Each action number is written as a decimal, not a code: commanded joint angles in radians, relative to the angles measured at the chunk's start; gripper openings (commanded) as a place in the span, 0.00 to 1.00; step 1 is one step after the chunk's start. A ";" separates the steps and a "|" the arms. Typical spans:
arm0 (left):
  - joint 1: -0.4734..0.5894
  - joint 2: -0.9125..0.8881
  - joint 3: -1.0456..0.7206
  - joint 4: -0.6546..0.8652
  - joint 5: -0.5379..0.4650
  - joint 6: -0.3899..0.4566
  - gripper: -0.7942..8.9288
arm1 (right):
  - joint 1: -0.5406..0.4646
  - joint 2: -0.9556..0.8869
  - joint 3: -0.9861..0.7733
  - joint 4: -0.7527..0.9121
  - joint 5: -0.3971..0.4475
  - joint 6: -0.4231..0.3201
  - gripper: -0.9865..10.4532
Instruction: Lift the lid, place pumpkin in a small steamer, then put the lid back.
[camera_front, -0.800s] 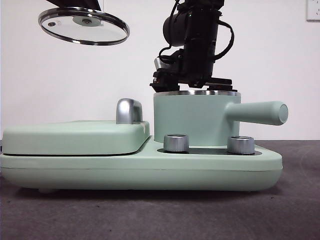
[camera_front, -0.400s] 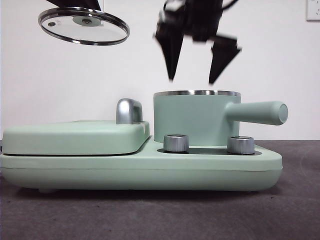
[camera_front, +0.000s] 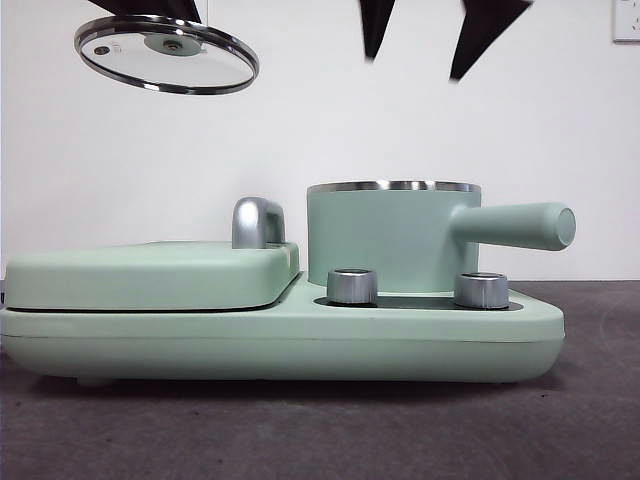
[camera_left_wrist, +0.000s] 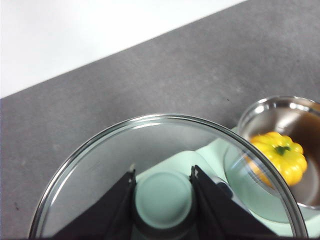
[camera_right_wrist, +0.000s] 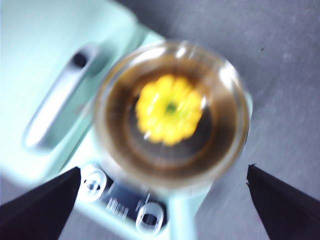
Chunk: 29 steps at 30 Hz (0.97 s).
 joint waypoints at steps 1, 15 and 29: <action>-0.023 0.003 0.024 0.016 0.004 -0.009 0.10 | 0.026 -0.094 -0.104 -0.019 0.001 -0.005 0.55; -0.191 0.089 0.024 0.035 0.004 -0.020 0.10 | 0.204 -0.819 -0.912 0.448 -0.003 0.152 0.55; -0.346 0.243 0.024 0.218 0.004 -0.015 0.10 | 0.256 -1.325 -1.155 0.482 0.153 0.266 0.55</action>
